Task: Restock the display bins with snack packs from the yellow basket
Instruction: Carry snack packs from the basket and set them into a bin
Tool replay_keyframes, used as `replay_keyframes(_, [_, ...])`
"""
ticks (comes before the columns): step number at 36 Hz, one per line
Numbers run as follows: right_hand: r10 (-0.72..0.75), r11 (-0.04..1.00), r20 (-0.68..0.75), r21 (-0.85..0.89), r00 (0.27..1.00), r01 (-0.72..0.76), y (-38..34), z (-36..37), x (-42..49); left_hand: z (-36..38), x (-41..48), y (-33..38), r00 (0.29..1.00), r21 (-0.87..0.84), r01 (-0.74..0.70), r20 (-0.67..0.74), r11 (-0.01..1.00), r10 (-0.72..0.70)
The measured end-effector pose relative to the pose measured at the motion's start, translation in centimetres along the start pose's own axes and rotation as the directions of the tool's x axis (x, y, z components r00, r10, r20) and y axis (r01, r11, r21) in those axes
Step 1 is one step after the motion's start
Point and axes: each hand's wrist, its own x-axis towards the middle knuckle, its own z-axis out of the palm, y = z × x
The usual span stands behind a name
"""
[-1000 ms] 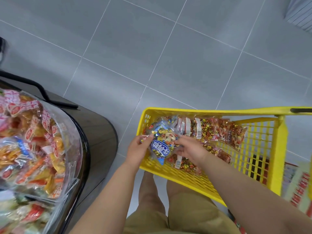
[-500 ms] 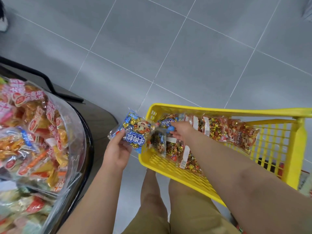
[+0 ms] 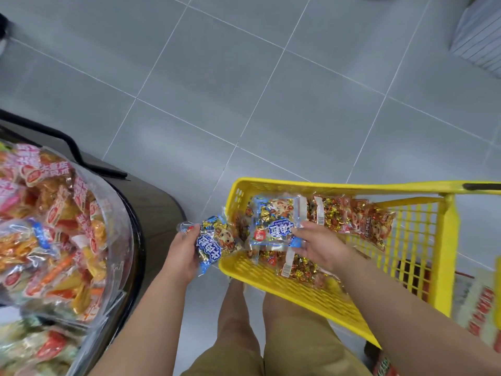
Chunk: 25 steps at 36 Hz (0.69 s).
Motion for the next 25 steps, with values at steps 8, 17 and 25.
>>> replay_keyframes(8, [-0.179, 0.768, 0.211, -0.58, 0.961, 0.271, 0.9, 6.8, 0.3, 1.0, -1.4, 0.4, 0.977, 0.018, 0.039, 0.209, 0.999, -0.042])
replay_keyframes(17, [-0.144, 0.891, 0.047, -0.429, 0.988, 0.15, 3.5, 9.1, 2.4, -1.8, -1.7, 0.1, 0.988, 0.032, -0.074, 0.14, 0.997, 0.069])
replay_keyframes(25, [-0.156, 0.689, -0.162, -0.725, 0.974, -0.01, 5.4, 7.9, 6.0, -5.6, -0.5, -0.6, 0.999, 0.008, -0.04, -0.01, 0.999, 0.04])
